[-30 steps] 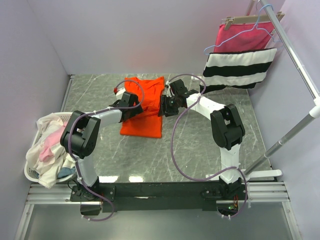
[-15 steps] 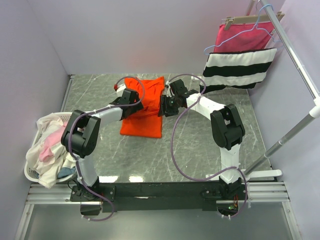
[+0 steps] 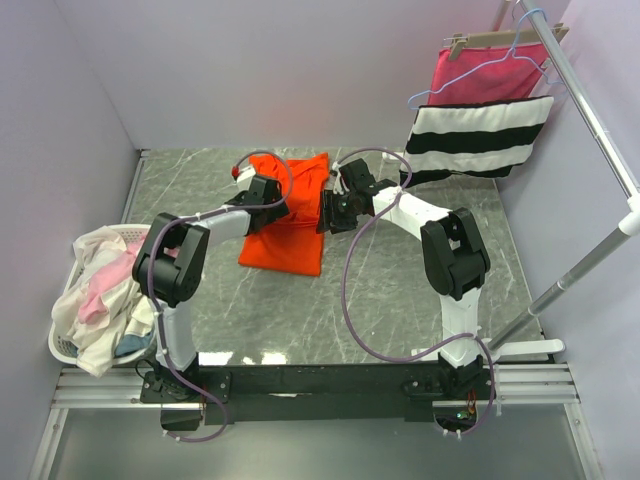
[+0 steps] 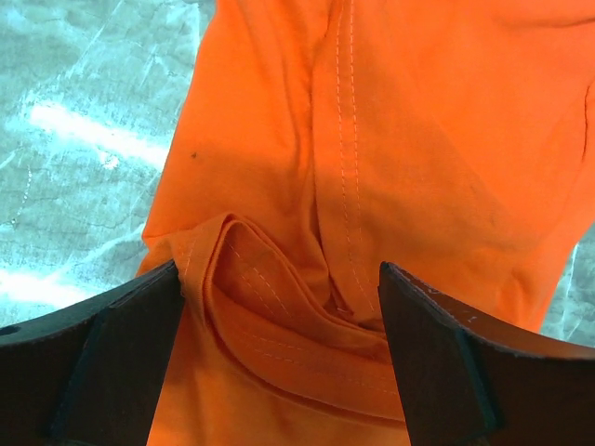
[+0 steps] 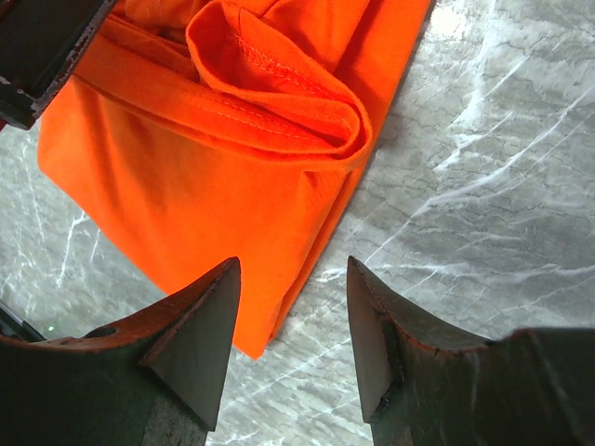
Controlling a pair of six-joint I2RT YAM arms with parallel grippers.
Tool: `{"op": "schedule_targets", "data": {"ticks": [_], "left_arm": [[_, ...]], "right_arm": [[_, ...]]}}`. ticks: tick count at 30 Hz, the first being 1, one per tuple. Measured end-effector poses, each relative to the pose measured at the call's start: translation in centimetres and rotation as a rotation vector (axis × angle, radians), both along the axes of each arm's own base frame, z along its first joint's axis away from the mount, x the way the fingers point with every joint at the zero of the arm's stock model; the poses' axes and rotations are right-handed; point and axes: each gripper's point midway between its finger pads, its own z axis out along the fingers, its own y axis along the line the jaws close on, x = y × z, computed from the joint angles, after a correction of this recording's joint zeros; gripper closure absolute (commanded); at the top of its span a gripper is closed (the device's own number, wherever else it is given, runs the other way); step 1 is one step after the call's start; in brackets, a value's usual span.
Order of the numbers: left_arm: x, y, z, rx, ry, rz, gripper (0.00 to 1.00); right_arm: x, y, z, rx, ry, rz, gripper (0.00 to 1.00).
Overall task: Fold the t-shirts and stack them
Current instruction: Fold the folded rectangular tshirt in 1/3 of the way
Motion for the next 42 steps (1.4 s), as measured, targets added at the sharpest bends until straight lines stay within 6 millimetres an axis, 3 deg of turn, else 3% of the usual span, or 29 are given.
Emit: {"op": "schedule_targets", "data": {"ticks": [6, 16, 21, 28, 32, 36, 42], "left_arm": [[0.4, 1.1, -0.1, 0.001, 0.0, 0.036, 0.01], [1.4, 5.6, 0.0, 0.025, -0.014, 0.175, 0.01], [0.7, 6.0, 0.9, 0.022, -0.026, 0.179, 0.0], [-1.7, 4.8, 5.2, -0.067, -0.093, 0.108, 0.01], [-2.8, 2.8, 6.7, -0.145, -0.138, 0.018, 0.01], [-3.3, 0.7, 6.3, -0.205, -0.14, -0.06, 0.01], [-3.1, -1.5, 4.7, -0.247, -0.12, -0.126, 0.0]], "right_arm": [[0.0, 0.0, 0.0, 0.0, 0.001, 0.0, 0.43], [0.1, 0.0, 0.1, 0.001, -0.002, -0.001, 0.44], [0.0, 0.2, 0.3, 0.009, 0.0, 0.004, 0.43], [0.3, 1.7, 2.0, 0.073, -0.011, 0.034, 0.42], [0.5, 3.1, 2.9, 0.104, -0.024, 0.055, 0.42], [0.0, 4.6, 3.0, 0.118, -0.025, 0.086, 0.42], [-0.6, 5.2, 3.0, 0.117, -0.023, 0.103, 0.42]]}}
